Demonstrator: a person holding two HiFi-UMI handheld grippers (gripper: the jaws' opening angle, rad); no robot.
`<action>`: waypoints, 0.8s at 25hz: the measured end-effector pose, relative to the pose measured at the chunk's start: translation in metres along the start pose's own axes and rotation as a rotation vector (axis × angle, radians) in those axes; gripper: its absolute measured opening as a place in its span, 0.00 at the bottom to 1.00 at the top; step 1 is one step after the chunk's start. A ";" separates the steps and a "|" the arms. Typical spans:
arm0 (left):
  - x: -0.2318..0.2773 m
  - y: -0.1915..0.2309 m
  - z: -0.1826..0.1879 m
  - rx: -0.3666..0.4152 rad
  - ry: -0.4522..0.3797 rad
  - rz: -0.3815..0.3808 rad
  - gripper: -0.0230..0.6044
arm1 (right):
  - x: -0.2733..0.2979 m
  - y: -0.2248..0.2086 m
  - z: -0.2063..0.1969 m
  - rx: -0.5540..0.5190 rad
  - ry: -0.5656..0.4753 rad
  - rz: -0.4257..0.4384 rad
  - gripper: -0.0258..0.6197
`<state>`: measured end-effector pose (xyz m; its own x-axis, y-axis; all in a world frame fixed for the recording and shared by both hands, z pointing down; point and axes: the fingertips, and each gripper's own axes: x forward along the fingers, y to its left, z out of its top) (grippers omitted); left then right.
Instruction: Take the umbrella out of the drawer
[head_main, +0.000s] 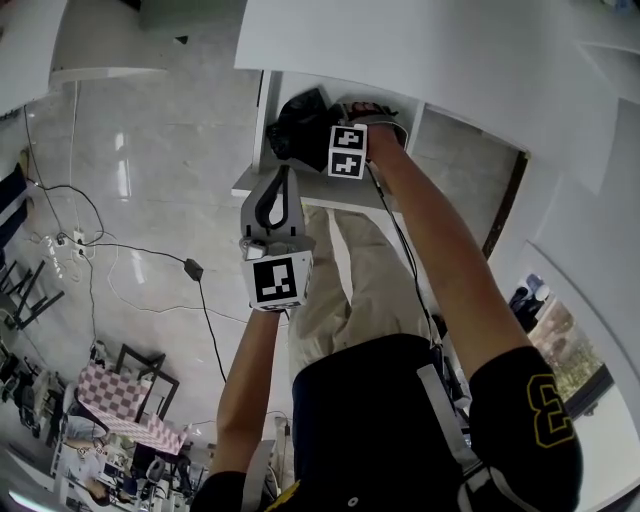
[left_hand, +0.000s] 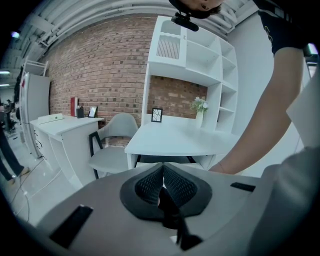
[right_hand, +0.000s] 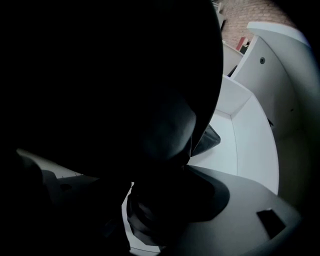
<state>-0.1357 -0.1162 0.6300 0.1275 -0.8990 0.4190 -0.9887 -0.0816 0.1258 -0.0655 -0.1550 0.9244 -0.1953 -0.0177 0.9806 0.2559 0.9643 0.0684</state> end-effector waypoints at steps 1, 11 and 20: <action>0.001 0.000 0.001 -0.004 0.002 0.002 0.07 | 0.002 0.003 0.001 0.003 -0.003 0.026 0.57; -0.002 0.001 -0.020 0.079 0.036 -0.037 0.07 | 0.003 0.012 0.003 0.003 -0.017 0.094 0.60; 0.001 -0.001 -0.020 0.080 0.040 -0.038 0.07 | 0.003 0.011 0.004 0.005 -0.032 0.094 0.59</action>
<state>-0.1331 -0.1084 0.6478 0.1661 -0.8767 0.4515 -0.9861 -0.1506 0.0705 -0.0667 -0.1430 0.9272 -0.2009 0.0812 0.9762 0.2702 0.9625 -0.0244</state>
